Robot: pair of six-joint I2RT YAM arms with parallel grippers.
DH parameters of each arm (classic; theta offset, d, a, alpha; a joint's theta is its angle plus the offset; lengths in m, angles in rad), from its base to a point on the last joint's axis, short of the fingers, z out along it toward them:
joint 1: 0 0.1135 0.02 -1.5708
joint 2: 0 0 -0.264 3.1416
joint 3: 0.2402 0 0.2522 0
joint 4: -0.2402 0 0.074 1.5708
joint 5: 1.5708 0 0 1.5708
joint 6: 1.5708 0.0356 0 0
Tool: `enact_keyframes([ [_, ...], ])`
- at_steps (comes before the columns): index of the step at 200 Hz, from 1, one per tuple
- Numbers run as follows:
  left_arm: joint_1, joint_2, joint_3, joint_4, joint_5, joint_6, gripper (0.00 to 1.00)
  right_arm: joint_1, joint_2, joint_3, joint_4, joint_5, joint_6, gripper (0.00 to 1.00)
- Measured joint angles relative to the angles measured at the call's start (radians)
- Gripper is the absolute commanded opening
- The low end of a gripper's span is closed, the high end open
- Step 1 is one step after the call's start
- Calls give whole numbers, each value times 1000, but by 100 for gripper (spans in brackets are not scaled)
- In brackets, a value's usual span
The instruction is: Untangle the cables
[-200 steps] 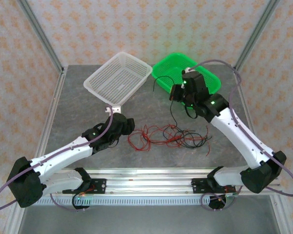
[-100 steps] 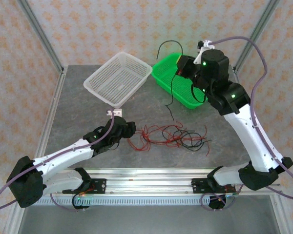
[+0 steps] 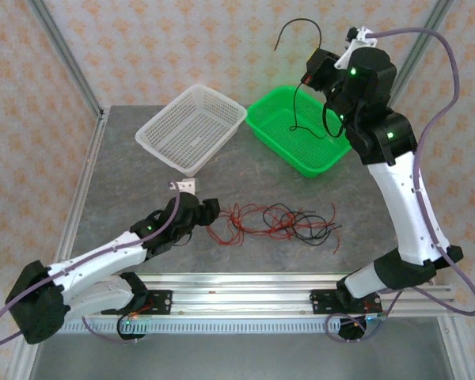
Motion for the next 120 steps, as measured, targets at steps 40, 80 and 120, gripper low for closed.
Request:
enact_keyframes([
  [40,0,-202,-23,73,-44,60,84,-84,127,60,33,-45,-51,0],
  [80,0,-381,-84,156,-92,116,99,-127,239,61,69,-69,-90,0],
  [120,0,-509,-216,250,-94,118,99,-149,330,43,121,-61,-114,0],
])
